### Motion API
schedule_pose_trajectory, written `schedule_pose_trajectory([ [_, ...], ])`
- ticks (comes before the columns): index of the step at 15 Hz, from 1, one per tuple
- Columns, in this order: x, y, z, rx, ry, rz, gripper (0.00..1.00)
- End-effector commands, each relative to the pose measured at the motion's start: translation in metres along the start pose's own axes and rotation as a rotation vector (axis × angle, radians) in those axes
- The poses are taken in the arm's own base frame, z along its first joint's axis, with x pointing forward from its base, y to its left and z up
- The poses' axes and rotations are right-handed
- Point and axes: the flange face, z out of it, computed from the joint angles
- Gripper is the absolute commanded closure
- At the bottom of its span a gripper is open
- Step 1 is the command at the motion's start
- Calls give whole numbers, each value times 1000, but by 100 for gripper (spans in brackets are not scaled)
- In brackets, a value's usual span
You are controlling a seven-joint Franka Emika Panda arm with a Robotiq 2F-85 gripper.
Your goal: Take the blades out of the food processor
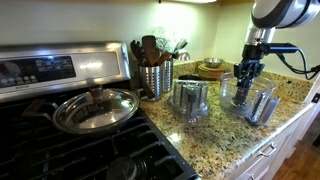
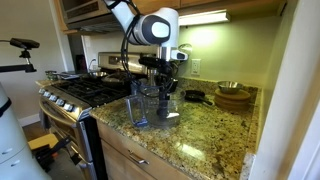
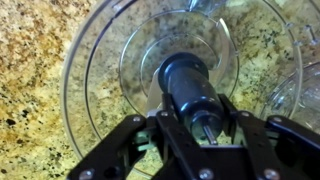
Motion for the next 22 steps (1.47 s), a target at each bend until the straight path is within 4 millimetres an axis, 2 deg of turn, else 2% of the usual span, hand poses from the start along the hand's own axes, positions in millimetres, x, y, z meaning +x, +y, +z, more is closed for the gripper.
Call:
schedule_pose_trajectory([
  [1, -7, -1, -17, -24, 16, 16, 79],
  [8, -17, -11, -53, -70, 6, -45, 79],
  [16, -35, -26, -123, -75, 57, -88, 79],
  [19, -43, -40, -149, -80, 82, -128, 79],
  [22, -54, -62, -165, -80, 82, -186, 79],
])
